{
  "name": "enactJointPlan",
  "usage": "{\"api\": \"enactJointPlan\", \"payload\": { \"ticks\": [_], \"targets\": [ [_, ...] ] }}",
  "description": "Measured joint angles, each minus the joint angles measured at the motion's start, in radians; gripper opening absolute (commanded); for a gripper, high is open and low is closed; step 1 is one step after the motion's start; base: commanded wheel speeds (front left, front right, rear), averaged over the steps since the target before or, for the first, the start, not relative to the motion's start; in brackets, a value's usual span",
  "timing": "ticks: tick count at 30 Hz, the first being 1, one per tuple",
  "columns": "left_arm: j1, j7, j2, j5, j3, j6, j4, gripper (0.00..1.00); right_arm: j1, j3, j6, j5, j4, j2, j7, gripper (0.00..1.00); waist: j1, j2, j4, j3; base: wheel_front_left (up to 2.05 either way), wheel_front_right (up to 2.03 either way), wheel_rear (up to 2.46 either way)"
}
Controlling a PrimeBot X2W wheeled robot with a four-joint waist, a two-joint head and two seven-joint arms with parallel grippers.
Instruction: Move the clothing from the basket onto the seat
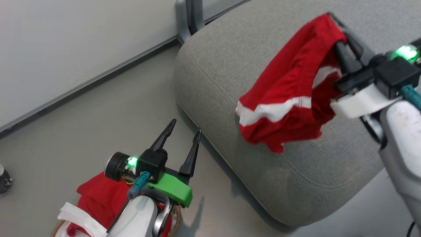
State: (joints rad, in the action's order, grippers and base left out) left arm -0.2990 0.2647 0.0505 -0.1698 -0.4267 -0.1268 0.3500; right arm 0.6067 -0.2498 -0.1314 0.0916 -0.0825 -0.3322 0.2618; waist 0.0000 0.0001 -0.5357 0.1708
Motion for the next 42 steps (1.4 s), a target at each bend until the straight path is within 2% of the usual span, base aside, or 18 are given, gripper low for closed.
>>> {"api": "enactJointPlan", "payload": {
  "ticks": [5,13,17,21,29,30,32,33,34,35,36,42],
  "targets": [
    [-0.006,0.0,0.034,0.013,0.012,-0.001,-0.02,1.0,0.29,-0.081,0.0,-0.055,-0.073,-0.119,0.001,0.0,0.0,0.0,-0.005,0.065,0.0,0.0,0.0],
    [-0.069,0.0,0.08,0.013,-0.033,-0.002,-0.046,1.0,0.631,-0.044,0.0,-0.095,-0.309,-0.174,0.003,0.0,0.0001,0.0,0.018,0.184,0.0,0.0,0.0],
    [-0.105,0.0,0.1,0.003,-0.051,-0.002,-0.053,1.0,0.666,0.01,0.0,-0.134,-0.389,-0.189,0.002,0.0,0.0002,0.0,0.044,0.242,0.0,0.0,0.0],
    [-0.147,0.0,0.117,-0.004,-0.063,-0.002,-0.059,1.0,0.67,0.072,0.0,-0.149,-0.459,-0.175,0.003,0.0,0.0002,0.0,0.081,0.3,0.0,0.0,0.0],
    [-0.189,0.0,0.134,-0.013,-0.06,-0.002,-0.06,1.0,0.479,0.214,0.0,-0.202,-0.603,-0.102,0.002,0.0,0.0002,0.0,0.167,0.389,0.0,0.0,0.0],
    [-0.189,0.0,0.135,-0.014,-0.06,-0.002,-0.058,1.0,0.45,0.24,0.0,-0.204,-0.611,-0.087,0.002,0.05,0.0002,0.0,0.178,0.397,0.0,0.0,0.0],
    [-0.189,0.0,0.132,-0.014,-0.06,-0.002,-0.054,1.0,0.388,0.286,0.0,-0.2,-0.623,-0.056,0.002,0.34,0.0002,0.0,0.196,0.409,0.0,0.0,0.0],
    [-0.189,0.0,0.13,-0.014,-0.062,-0.002,-0.053,1.0,0.351,0.302,0.0,-0.201,-0.624,-0.049,0.002,0.41,0.0002,0.0,0.206,0.413,0.0,0.0,0.0],
    [-0.189,0.0,0.128,-0.016,-0.061,-0.002,-0.05,1.0,0.311,0.325,0.0,-0.2,-0.622,-0.042,0.002,0.54,0.0002,0.0,0.215,0.416,0.0,0.0,0.0],
    [-0.189,0.0,0.126,-0.016,-0.061,-0.002,-0.048,1.0,0.279,0.345,0.0,-0.2,-0.621,-0.04,0.002,0.84,0.0002,0.0,0.221,0.418,0.0,0.0,0.0],
    [-0.188,0.0,0.123,-0.017,-0.06,-0.002,-0.044,1.0,0.239,0.366,0.0,-0.2,-0.62,-0.036,0.002,1.0,0.0002,0.0,0.228,0.418,0.0,0.0,0.0],
    [-0.171,0.0,0.098,-0.023,-0.045,-0.002,-0.024,1.0,0.046,0.442,0.0,-0.191,-0.579,0.013,0.003,1.0,0.0001,0.0,0.239,0.384,0.0,0.0,0.0]
  ]
}}
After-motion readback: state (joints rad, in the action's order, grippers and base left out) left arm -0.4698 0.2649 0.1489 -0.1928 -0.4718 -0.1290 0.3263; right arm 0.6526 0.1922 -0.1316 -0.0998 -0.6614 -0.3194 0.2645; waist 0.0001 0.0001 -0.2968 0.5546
